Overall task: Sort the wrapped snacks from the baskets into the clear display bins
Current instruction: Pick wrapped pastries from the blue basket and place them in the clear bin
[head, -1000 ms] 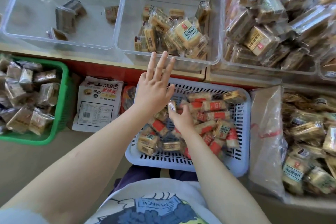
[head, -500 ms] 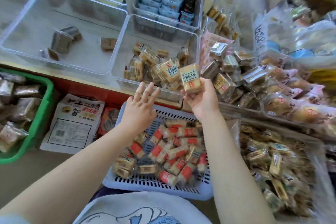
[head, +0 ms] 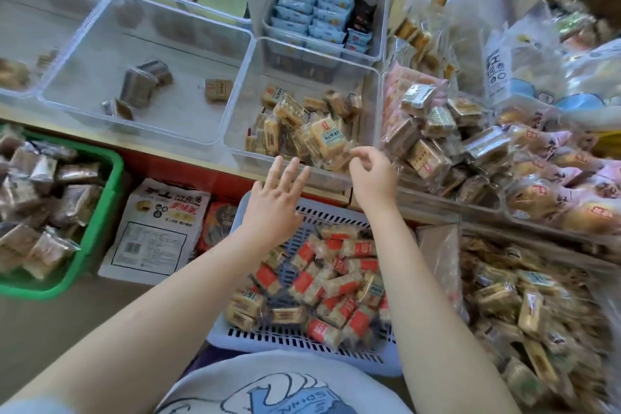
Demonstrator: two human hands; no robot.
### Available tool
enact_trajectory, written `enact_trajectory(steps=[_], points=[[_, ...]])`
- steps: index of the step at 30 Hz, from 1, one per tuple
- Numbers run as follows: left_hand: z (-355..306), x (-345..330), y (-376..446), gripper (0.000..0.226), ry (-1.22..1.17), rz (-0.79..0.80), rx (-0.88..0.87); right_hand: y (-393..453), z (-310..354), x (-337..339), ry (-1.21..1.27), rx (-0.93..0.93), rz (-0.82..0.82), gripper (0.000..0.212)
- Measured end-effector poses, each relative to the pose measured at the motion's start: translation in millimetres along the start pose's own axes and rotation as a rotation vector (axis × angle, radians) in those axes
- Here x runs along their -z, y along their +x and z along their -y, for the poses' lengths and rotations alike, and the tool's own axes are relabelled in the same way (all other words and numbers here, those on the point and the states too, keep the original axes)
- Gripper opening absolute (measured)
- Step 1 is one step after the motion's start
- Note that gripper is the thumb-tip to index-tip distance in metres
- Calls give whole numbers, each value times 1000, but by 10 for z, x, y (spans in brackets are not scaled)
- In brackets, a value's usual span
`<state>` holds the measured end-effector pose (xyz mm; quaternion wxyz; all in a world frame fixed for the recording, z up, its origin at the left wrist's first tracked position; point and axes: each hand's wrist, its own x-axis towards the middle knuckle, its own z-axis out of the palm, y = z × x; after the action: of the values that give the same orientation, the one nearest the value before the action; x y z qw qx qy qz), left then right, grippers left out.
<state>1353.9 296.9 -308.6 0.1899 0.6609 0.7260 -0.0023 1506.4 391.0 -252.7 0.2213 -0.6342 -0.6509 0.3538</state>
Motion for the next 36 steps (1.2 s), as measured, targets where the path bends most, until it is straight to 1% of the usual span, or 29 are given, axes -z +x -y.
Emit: enact_trajectory(steps=[2, 4, 5, 6, 7, 8, 10, 12, 14, 16, 17, 19, 21, 22, 24, 26, 28, 30, 31, 32, 34, 36], points=[[-2, 19, -24, 84, -56, -26, -5, -286, -170, 99, 92, -36, -35, 21], [-42, 25, -83, 71, -153, -149, -10, -529, -443, 148, 109, -114, -59, 20], [-87, 0, -124, 62, -203, -228, -10, -630, -608, 151, 98, -170, -52, 20], [-144, -23, -169, 54, -254, -270, -8, -718, -780, 151, 73, -232, -29, 19], [-206, -45, -198, 47, -313, -239, 5, -795, -961, 144, 34, -296, 7, 17], [-271, -74, -217, 44, -362, -143, 15, -870, -1146, 135, -13, -365, 46, 15], [-404, -157, -227, 43, -324, 132, -36, -1037, -1501, 122, -118, -501, 114, 18], [-541, -224, -229, 42, -275, 296, -113, -1208, -1816, 114, -236, -587, 152, 33], [-677, -264, -250, 37, -332, 390, -112, -1353, -2060, 97, -315, -650, 174, 46], [-782, -296, -278, 32, -403, 434, -81, -1433, -2220, 60, -315, -670, 166, 50], [-819, -299, -291, 30, -411, 444, -71, -1443, -2276, 30, -301, -645, 156, 49], [-845, -300, -316, 29, -385, 451, -76, -1408, -2327, -45, -246, -539, 117, 51], [-823, -312, -336, 30, -328, 453, -91, -1331, -2339, -129, -190, -471, 72, 64], [-802, -315, -346, 31, -315, 452, -88, -1285, -2340, -170, -176, -481, 64, 69], [-751, -318, -357, 32, -304, 451, -78, -1196, -2327, -239, -157, -560, 88, 74], [-696, -328, -357, 33, -290, 435, -76, -1137, -2301, -287, -115, -644, 113, 72], [-667, -325, -361, 34, -303, 412, -77, -1093, -2227, -295, -71, -673, 103, 66], [-655, -322, -360, 34, -334, 393, -71, -1065, -2130, -290, 64, -651, 85, 52], [-653, -312, -359, 34, -358, 386, -64, -1054, -2064, -285, 184, -653, 67, 43], [-650, -300, -359, 33, -391, 377, -58, -1044, -1984, -272, 314, -671, 52, 39], [-653, -250, -363, 34, -503, 353, -46, -1012, -1789, -219, 630, -735, 23, 41], [-650, -178, -362, 38, -660, 304, -31, -954, -1572, -147, 963, -718, 51, 41]])
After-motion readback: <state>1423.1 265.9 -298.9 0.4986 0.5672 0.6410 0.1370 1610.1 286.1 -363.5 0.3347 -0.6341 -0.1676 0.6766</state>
